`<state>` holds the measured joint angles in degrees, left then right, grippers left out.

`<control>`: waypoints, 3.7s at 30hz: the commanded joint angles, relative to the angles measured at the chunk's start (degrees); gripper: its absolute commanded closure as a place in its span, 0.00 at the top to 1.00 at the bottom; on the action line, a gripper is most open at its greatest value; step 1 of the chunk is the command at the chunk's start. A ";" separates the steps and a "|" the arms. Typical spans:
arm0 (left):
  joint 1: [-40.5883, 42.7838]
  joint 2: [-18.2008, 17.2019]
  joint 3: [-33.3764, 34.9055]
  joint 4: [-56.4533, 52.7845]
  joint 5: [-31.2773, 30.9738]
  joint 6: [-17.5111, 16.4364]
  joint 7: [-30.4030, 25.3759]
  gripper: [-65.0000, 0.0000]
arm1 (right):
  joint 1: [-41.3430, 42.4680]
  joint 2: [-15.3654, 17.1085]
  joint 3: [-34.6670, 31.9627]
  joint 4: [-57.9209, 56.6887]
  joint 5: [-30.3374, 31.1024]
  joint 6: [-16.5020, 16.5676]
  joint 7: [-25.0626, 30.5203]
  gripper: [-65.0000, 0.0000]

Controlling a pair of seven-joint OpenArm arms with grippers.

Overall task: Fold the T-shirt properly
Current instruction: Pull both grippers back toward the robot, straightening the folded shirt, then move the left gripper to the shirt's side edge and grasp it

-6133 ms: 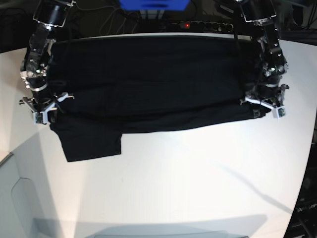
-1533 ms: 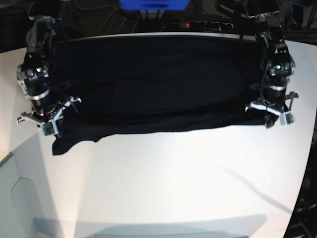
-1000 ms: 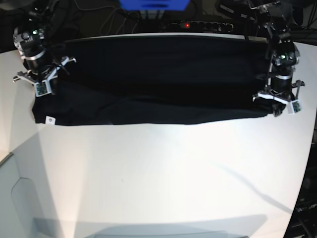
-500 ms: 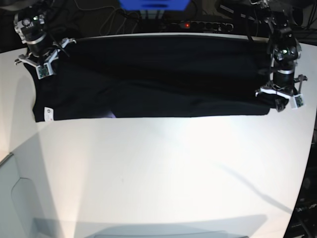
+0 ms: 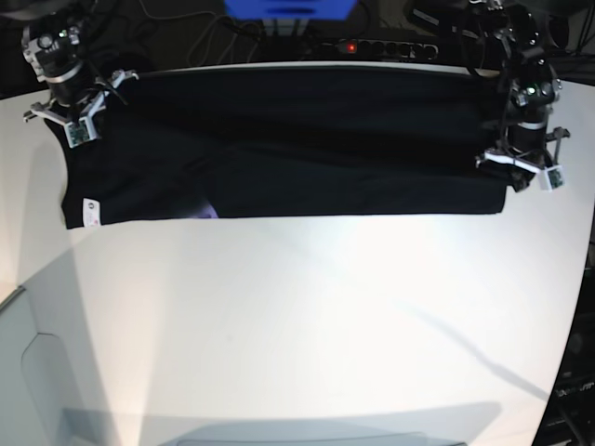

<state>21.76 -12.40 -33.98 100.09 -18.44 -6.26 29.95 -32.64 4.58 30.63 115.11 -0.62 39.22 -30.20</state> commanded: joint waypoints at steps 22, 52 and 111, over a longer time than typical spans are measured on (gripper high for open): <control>2.29 0.76 -0.18 -5.72 0.11 0.15 -1.52 0.00 | 1.13 0.39 0.00 -4.03 0.32 0.78 0.88 0.00; 3.16 0.76 -0.53 -7.92 0.11 0.06 -1.08 0.69 | 4.91 -3.39 4.75 -5.53 0.49 0.78 0.35 0.56; 5.89 3.04 -0.79 -9.50 0.02 0.15 -1.60 0.00 | 6.58 -3.30 -1.58 -10.45 0.32 0.78 0.26 0.56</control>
<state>27.27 -8.88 -34.48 90.78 -19.53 -6.92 25.76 -26.35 0.80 28.75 103.72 -1.02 39.22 -30.96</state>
